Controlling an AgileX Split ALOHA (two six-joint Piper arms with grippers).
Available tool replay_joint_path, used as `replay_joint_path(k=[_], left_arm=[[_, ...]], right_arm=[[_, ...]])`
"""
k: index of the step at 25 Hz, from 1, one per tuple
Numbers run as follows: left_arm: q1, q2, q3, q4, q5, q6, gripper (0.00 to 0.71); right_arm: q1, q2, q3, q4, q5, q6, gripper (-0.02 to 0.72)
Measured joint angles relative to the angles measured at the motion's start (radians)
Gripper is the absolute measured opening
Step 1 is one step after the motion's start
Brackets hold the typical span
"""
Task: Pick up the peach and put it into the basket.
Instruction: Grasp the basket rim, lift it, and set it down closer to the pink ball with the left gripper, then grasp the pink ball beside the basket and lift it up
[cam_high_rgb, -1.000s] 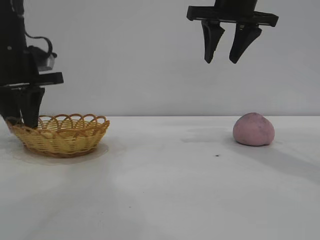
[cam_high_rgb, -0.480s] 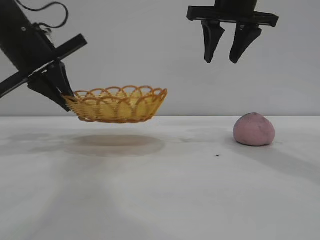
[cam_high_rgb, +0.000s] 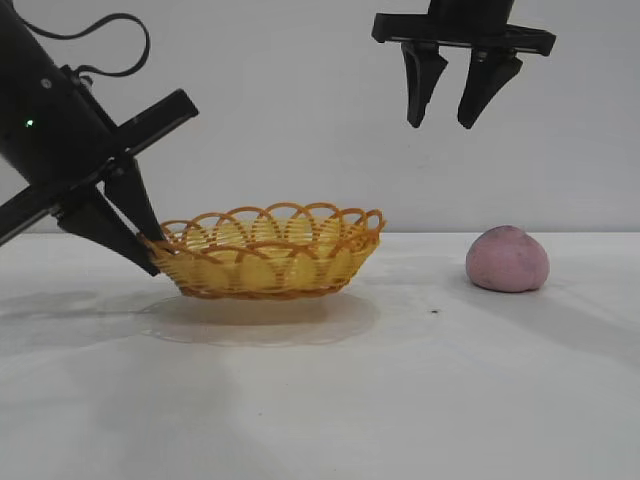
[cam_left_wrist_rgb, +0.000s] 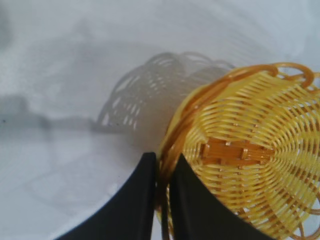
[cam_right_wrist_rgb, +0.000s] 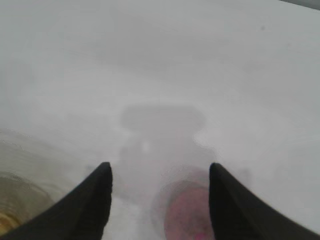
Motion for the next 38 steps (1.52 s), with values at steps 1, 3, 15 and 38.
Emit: replay_joint_path(k=[1, 3, 15, 38], left_arm=[[0.0, 0.0, 0.0, 0.006, 0.0, 0.0, 0.269], [0.0, -0.012, 0.002, 0.026, 0.0, 0.0, 0.358], [0.228, -0.18, 0.034, 0.388, 0.183, 0.06, 0.42], [0.232, -1.056, 0.312, 1.328, 0.33, -0.571, 0.42]], right_arm=[[0.0, 0.0, 0.0, 0.001, 0.0, 0.0, 0.403], [0.0, 0.0, 0.0, 0.002, 0.0, 0.0, 0.403], [0.0, 0.0, 0.0, 0.004, 0.0, 0.001, 0.403], [0.0, 0.036, 0.0, 0.006, 0.004, 0.001, 0.403]])
